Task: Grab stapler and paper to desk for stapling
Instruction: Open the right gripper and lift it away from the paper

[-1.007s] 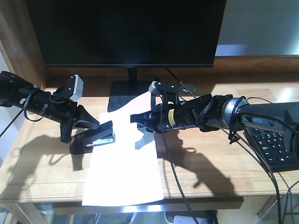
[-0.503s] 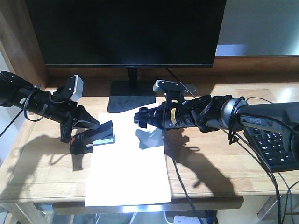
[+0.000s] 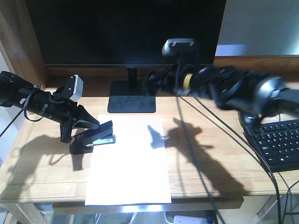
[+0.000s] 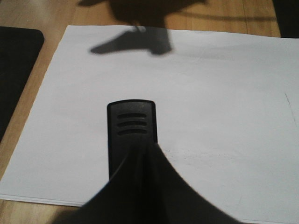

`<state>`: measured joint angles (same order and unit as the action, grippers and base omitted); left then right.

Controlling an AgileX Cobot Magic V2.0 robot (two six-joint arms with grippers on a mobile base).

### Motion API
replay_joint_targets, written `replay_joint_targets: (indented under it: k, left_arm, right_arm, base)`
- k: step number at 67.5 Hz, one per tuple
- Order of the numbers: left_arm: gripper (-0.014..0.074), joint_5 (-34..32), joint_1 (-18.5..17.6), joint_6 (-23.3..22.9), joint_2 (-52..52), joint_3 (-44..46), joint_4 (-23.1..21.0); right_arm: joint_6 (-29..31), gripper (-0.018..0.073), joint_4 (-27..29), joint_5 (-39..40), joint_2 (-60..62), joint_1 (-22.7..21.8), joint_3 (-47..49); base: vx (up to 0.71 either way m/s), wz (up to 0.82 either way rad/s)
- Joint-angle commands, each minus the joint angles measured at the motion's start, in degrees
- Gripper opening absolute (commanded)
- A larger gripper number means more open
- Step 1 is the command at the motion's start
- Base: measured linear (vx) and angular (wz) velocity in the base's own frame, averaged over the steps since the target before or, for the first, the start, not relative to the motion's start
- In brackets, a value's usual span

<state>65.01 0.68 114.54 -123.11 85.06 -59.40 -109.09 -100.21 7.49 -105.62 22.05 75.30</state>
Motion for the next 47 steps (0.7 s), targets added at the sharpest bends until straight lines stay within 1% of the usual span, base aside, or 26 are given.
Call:
replay_joint_targets:
  k: [1,11,20,28,37,47]
  left_arm:
    - [-0.0008,1.7,-0.2,-0.5,3.3,1.5,-3.4]
    - [-0.0008,1.7,-0.2,-0.5,3.3,1.5,-3.4]
    - [-0.0008,1.7,-0.2,-0.5,3.3,1.5,-3.4]
    - [-0.0008,1.7,-0.2,-0.5,3.3,1.5,-3.4]
    - [-0.0008,1.7,-0.2,-0.5,3.3,1.5,-3.4]
    - [-0.0008,1.7,-0.2,-0.5,3.3,1.5,-3.4]
  right_arm:
    - [0.9,0.0614,-2.0,-0.7,6.9,-2.5,1.3]
    - [1.9,0.0599,-2.0,-0.1,14.0,-6.3,-2.8]
    - [4.3,0.0594,-2.0,-0.4,21.7,-10.1,-10.3]
    - [6.6,0.0594,-2.0,-1.0,28.2,-12.5,-16.7]
    - [10.3,0.0594,-2.0,-3.9,36.7,-13.4,-23.2]
    - [11.0,0.0594,-2.0,-6.5,46.3,-13.4,-30.0]
  base:
    - [0.00,0.00]
    - [0.00,0.00]
    - [0.00,0.00]
    - [0.00,0.00]
    - [0.00,0.00]
    - [0.00,0.00]
